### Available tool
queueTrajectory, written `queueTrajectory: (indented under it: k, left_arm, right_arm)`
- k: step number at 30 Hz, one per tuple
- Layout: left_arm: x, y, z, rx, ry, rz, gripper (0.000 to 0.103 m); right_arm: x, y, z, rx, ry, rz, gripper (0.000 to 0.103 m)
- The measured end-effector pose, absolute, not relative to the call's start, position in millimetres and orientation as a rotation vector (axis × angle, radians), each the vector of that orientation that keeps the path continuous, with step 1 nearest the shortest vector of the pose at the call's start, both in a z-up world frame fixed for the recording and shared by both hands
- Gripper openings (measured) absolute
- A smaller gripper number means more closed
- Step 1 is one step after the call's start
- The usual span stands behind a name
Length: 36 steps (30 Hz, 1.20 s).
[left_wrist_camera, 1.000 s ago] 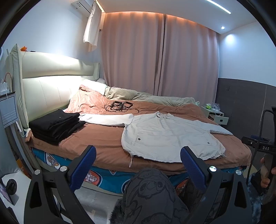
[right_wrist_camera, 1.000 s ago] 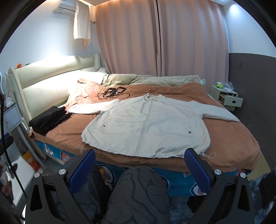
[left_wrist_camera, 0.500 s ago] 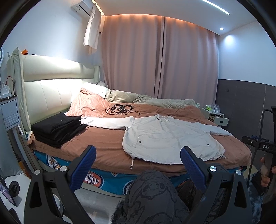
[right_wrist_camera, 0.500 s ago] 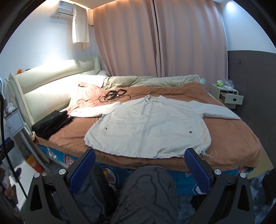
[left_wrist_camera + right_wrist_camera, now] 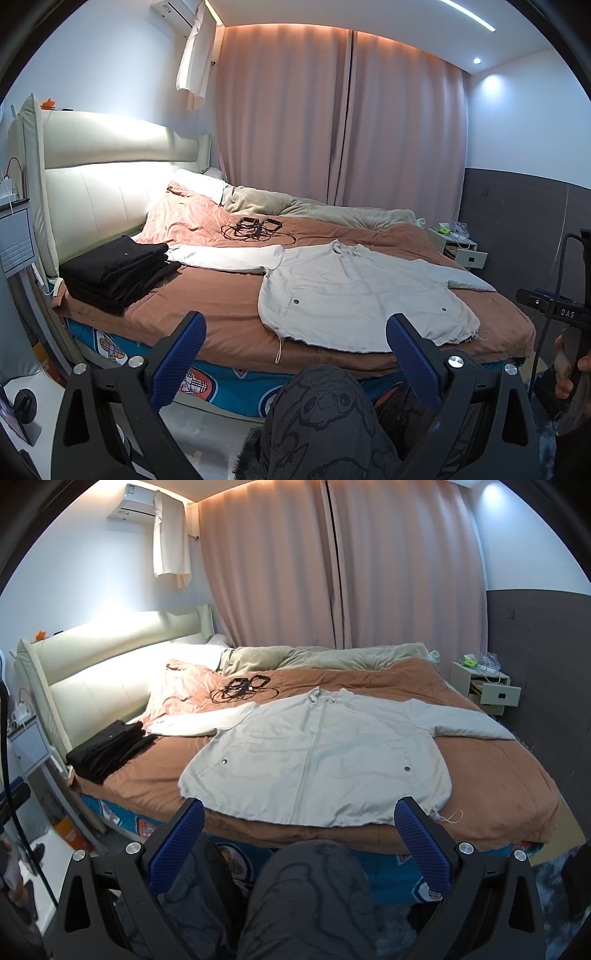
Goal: Fold large clothes
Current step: 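Move both grippers toward the light grey jacket on the bed, then lower the left gripper onto the jacket sleeve and close on it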
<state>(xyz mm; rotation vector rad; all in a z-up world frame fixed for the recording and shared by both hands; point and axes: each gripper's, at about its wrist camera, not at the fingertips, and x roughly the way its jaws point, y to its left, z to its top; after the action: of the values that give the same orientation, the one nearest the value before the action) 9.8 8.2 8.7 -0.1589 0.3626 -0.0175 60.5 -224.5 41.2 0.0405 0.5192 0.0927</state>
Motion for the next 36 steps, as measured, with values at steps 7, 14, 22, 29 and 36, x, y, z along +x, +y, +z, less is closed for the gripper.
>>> queueTrajectory:
  k: [7,14,22,29,36]
  left_arm:
    - [32,16,4,-0.197,0.376,-0.012,0.100]
    - [75,22,-9,-0.176,0.398,0.020,0.100]
    - [142,53,-19,-0.233,0.442,0.057,0.100]
    - [201,84,-22,-0.259,0.483,0.115,0.100]
    - [261,118,-25,-0.273,0.512,0.172,0.091]
  right_arm:
    - [87,-226,33,0.045,0.545,0.094,0.103]
    - [128,-228,22,0.068,0.586,0.107,0.103]
    - [202,-227,8,0.117,0.653,0.106,0.103]
    - [268,-215,0,0.141,0.682,0.109,0.103]
    - [340,-184,-3,0.131,0.685,0.108,0.103]
